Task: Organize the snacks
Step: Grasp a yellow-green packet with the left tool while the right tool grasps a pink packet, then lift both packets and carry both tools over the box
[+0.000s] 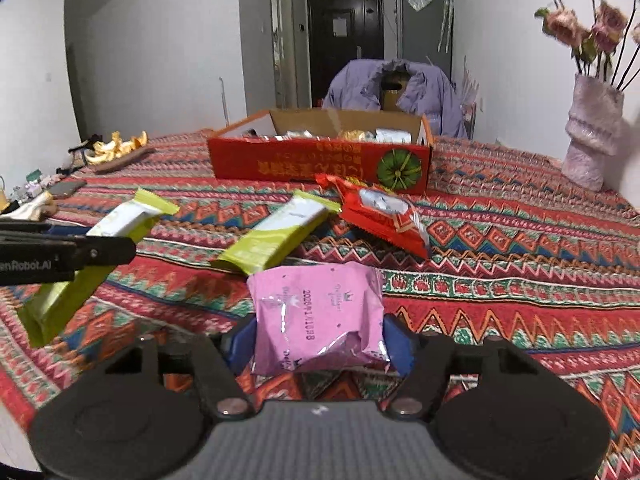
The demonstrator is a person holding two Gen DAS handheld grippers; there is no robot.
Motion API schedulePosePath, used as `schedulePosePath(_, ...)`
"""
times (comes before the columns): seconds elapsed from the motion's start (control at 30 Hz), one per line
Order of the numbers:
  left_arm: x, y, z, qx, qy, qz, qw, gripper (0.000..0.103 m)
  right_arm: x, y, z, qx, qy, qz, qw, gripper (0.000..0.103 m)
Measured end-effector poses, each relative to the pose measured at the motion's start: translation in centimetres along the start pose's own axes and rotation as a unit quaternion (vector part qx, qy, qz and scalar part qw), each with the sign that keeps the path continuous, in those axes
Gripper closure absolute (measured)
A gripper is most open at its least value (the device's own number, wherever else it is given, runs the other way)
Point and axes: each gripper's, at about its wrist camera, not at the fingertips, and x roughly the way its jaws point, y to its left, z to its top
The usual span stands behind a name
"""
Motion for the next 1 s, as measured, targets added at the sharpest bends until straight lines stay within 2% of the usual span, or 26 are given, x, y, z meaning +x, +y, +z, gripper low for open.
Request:
schedulePosePath(0.2, -3.3, 0.2, -0.7, -0.001, -0.027, 0.009, 0.9996, 0.064, -3.4, 1.3, -0.1, -0.009, -0.032, 0.009, 0.999, 0.037)
schedulePosePath(0.43, -5.7, 0.7, -1.4, -0.011, -0.042, 0.022, 0.9988, 0.064, -5.2, 2.2, -0.2, -0.016, -0.046, 0.013, 0.999, 0.037)
schedulePosePath(0.7, -5.9, 1.5, -1.5, -0.021, -0.043, 0.028, 0.9984, 0.064, -5.7, 2.3, 0.1, -0.015, -0.058, 0.016, 0.998, 0.037)
schedulePosePath(1.0, -4.5, 2.2, -0.2, -0.027, -0.043, 0.028, 0.9983, 0.064, -4.7, 1.7, 1.6, -0.011, -0.063, 0.01, 0.998, 0.037)
